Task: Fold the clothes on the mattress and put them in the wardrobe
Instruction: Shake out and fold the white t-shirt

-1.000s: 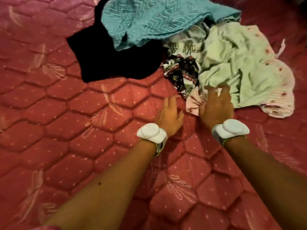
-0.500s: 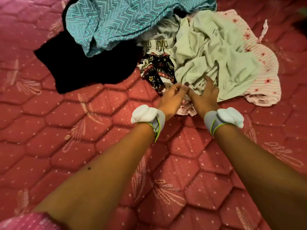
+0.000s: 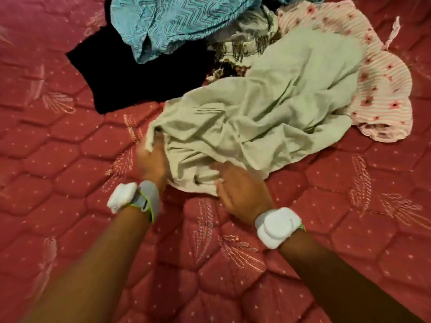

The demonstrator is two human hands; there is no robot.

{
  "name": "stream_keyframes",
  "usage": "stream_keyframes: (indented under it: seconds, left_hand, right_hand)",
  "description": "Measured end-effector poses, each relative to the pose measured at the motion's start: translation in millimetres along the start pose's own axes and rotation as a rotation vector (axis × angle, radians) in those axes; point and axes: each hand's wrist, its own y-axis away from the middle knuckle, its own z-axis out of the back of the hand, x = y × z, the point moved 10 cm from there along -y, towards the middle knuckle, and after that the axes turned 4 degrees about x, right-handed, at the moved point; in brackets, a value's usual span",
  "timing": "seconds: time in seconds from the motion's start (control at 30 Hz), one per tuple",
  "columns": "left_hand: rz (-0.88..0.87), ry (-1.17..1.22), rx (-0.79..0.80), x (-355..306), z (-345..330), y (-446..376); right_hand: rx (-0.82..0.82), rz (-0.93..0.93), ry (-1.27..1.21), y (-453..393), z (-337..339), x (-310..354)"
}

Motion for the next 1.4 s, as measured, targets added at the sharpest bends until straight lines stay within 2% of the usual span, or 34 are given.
stream_keyframes:
  seconds: [0.07, 0.1, 0.17, 0.23, 0.33, 0.47, 0.53, 0.63, 0.67, 0.77, 0.83, 0.93, 1.0, 1.03, 1.1, 1.17, 1.23, 1.33, 1.4]
  left_hand:
    - [0.082, -0.023, -0.288, 23.4, 59.4, 1.8]
    - [0.127, 0.02, -0.405, 35.9, 83.5, 5.4]
    - [0.138, 0.137, -0.604, 52.8, 129.0, 16.3]
    - [0.14, 0.211, -0.711, 65.0, 154.1, 27.8]
    - [0.215, 0.23, -0.748, 79.8, 174.4, 47.5]
    - [0.29, 0.229, -0.769, 104.5, 214.8, 61.8]
    - [0.28, 0.366, -0.734, 114.7, 234.1, 59.6]
    - [0.174, 0.309, -0.76, 118.3, 281.6, 55.3]
    - [0.141, 0.268, -0.776, 115.1, 299.2, 56.0]
    - [-0.001, 0.171, -0.807, 104.3, 358.0, 62.4]
    - [-0.058, 0.155, -0.846, 95.2, 403.2, 67.0]
    - [-0.057, 0.258, -1.021, 96.6, 466.9, 64.1]
    - [-0.045, 0.318, -0.912, 102.0, 488.2, 45.9]
    - [-0.057, 0.298, -0.776, 98.4, 485.2, 36.2]
    - [-0.036, 0.066, -0.511, 92.6, 457.3, 33.1]
    - [0.047, -0.202, -0.375, 101.0, 432.1, 40.4]
    - [0.04, -0.372, -0.35, 107.7, 428.9, 49.5]
    - [-0.181, -0.527, -0.144, 116.2, 411.6, 49.9]
    - [-0.248, -0.654, 0.012, 126.6, 391.0, 47.7]
  right_hand:
    - [-0.097, -0.195, 0.169, 1.0, 9.8, -28.9]
    - [-0.067, -0.292, 0.211, 1.7, 9.4, -43.5]
    - [0.103, -0.388, 0.214, 3.1, -8.3, -52.8]
    - [0.238, -0.383, 0.254, 6.9, -25.1, -48.8]
    - [0.201, -0.368, 0.272, 4.5, -31.2, -32.1]
    - [0.268, -0.287, 0.023, 3.4, -42.3, 20.1]
    - [0.334, -0.152, 0.007, 8.3, -50.0, 58.6]
    - [0.396, -0.025, -0.098, 12.7, -55.3, 106.9]
    - [0.363, -0.013, -0.148, 10.1, -50.3, 116.8]
    - [0.014, 0.048, -0.276, -4.3, -7.9, 146.8]
    - [-0.158, 0.001, -0.425, -16.1, 19.8, 159.6]
    - [-0.269, -0.107, -0.552, -38.2, 48.9, 173.4]
    - [-0.237, -0.129, -0.61, -54.4, 53.2, 188.0]
    - [-0.198, -0.169, -0.601, -61.8, 46.6, 190.8]
    - [-0.049, -0.34, -0.408, -64.0, 18.4, 184.7]
    - [0.11, -0.492, -0.116, -50.3, -10.8, 168.5]
    - [0.164, -0.426, 0.028, -33.8, -31.0, 177.1]
    - [0.181, -0.198, 0.056, -16.0, -59.2, 203.7]
    - [0.238, -0.161, -0.006, -8.0, -81.1, 209.0]
